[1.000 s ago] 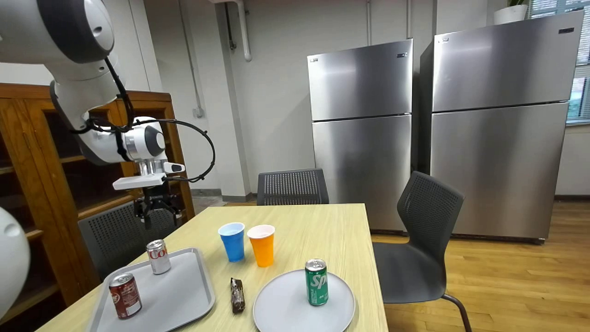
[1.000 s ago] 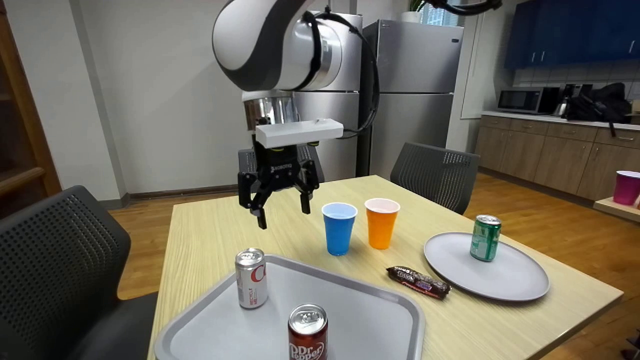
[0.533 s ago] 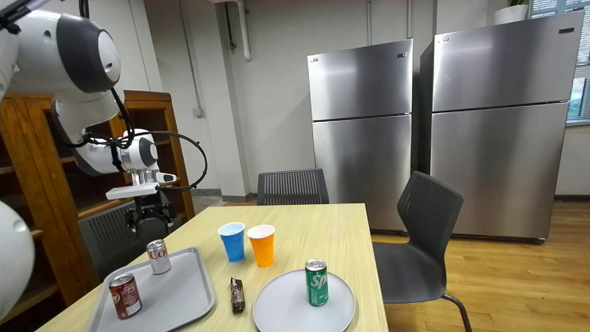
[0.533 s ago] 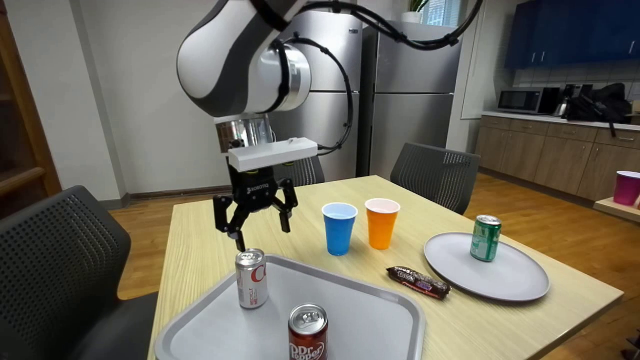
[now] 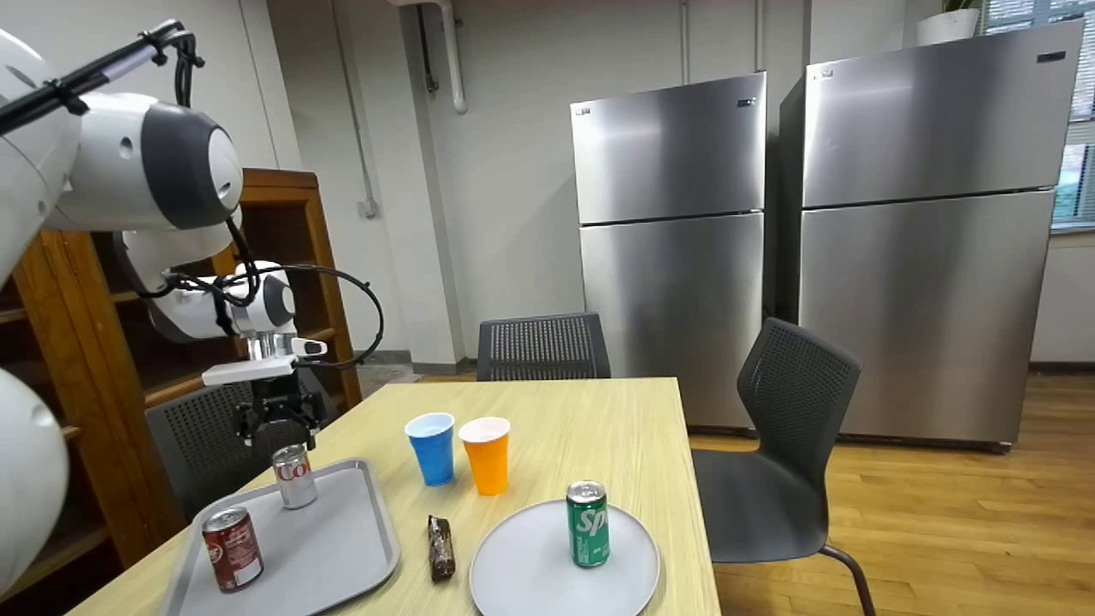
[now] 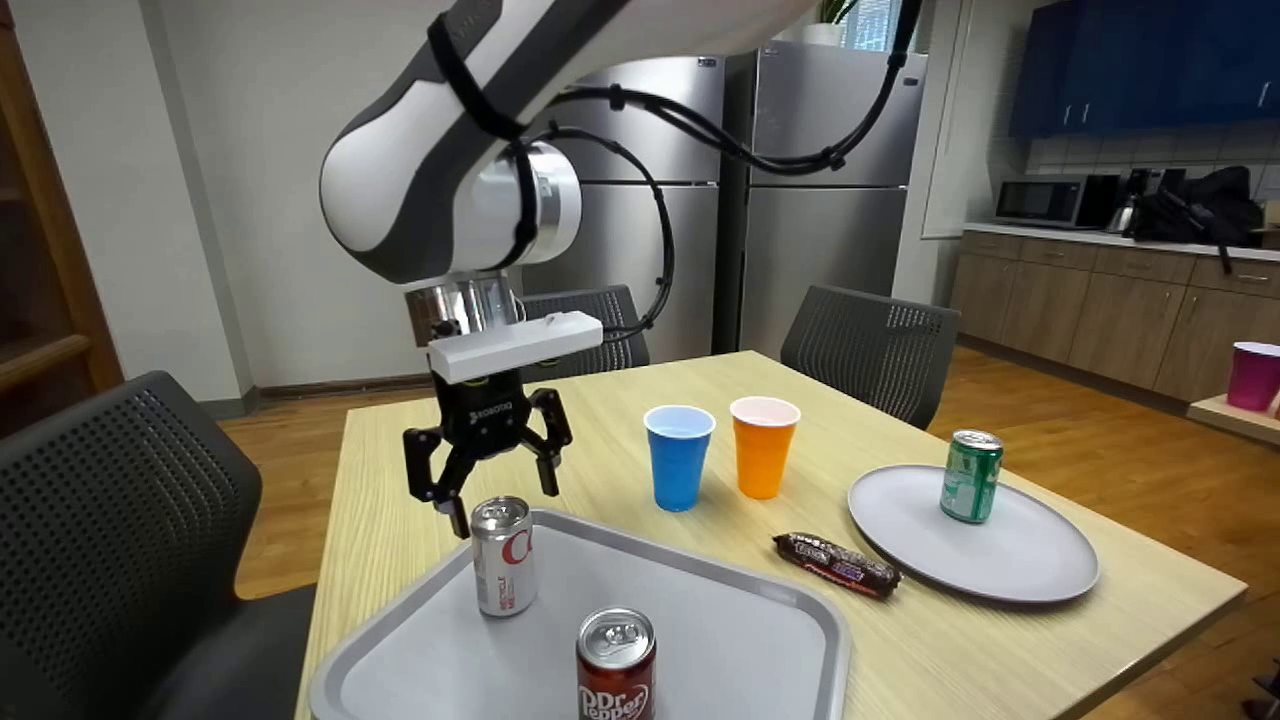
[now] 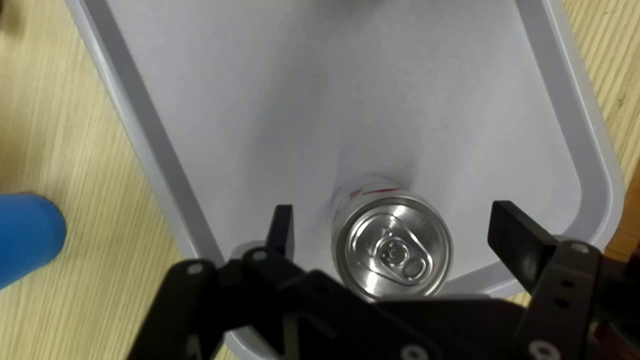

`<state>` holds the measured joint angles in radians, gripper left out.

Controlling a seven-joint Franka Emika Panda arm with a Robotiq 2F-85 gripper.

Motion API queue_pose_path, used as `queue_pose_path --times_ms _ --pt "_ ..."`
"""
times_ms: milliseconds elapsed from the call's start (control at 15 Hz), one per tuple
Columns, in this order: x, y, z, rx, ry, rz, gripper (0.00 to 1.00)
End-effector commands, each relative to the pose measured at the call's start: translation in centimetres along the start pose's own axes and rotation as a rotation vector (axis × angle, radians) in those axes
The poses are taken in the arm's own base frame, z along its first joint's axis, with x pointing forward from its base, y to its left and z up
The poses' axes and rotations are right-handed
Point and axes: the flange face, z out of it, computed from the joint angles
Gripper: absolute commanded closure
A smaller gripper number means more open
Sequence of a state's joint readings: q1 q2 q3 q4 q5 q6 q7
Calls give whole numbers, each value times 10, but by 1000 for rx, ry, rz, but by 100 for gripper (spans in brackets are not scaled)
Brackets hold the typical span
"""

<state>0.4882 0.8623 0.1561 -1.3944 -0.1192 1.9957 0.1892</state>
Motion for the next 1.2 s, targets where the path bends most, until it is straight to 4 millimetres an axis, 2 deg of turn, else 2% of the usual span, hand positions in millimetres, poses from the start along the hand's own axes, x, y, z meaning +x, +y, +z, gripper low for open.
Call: queue_pose_path --times_ms 0,467,1133 --pt "19 -5 3 -15 -28 -25 0" --pt "30 -9 8 -13 -59 -35 0" --pt "33 -7 12 -19 -92 -28 0"
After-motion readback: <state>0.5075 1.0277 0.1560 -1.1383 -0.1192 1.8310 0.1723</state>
